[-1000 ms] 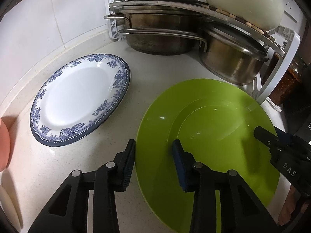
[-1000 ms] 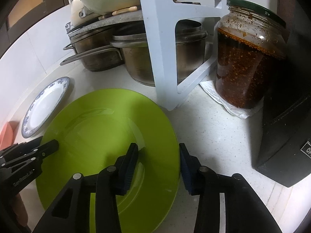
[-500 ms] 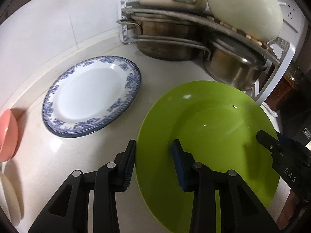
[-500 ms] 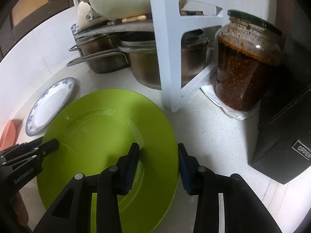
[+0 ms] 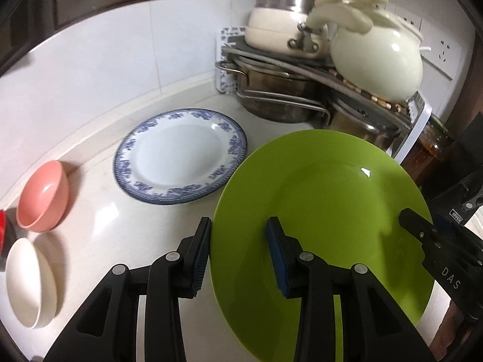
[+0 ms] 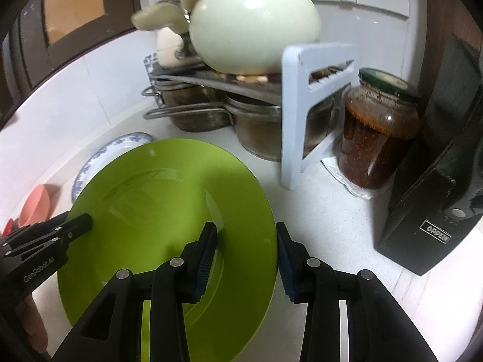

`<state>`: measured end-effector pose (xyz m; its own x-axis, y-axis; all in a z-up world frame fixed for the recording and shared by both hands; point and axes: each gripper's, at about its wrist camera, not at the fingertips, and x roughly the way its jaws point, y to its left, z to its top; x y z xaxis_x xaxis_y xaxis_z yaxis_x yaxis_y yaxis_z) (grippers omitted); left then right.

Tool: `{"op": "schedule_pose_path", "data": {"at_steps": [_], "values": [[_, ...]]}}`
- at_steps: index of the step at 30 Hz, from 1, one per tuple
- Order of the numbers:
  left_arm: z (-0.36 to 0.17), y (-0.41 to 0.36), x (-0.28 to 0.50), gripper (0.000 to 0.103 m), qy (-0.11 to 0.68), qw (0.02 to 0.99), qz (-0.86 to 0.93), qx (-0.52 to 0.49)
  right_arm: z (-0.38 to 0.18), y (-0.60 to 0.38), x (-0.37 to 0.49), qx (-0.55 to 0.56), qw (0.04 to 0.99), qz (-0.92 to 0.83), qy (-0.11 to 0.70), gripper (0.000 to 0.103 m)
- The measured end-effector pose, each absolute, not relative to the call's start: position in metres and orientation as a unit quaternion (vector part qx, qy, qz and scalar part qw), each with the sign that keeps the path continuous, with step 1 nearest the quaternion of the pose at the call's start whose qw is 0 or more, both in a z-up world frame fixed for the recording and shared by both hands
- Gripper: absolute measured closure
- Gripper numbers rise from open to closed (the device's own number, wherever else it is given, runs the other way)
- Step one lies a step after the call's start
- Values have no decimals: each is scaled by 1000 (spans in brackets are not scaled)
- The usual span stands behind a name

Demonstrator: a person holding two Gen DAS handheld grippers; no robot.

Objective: Organize plates and bowls
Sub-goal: 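Lift and carry the green plate toward the blue-and-white plate with both grippers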

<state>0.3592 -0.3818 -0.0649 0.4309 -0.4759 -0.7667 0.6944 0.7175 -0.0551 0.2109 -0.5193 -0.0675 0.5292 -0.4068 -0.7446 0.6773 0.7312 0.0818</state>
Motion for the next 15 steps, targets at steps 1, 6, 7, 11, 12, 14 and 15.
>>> {"op": "schedule_pose_path", "data": {"at_steps": [1,6,7,11,12,14,15], "values": [[-62,-376,358,66,401,837,-348,133,-64,-515,211,182,857,-314,366,63],[-52,-349,352,66,396,847,-335,120,-50,-495,213,171,866,-300,362,63],[-50,-344,352,66,394,849,-332,118,-48,-491,213,170,867,-297,361,63],[-43,-322,350,66,392,855,-321,109,-42,-474,215,160,874,-286,358,63],[-42,-316,350,66,391,857,-318,106,-40,-469,215,159,876,-283,358,63],[-39,-306,348,66,389,860,-313,103,-36,-460,216,155,878,-277,357,63],[-37,-301,347,66,388,862,-311,101,-35,-456,216,154,880,-275,357,63]]}}
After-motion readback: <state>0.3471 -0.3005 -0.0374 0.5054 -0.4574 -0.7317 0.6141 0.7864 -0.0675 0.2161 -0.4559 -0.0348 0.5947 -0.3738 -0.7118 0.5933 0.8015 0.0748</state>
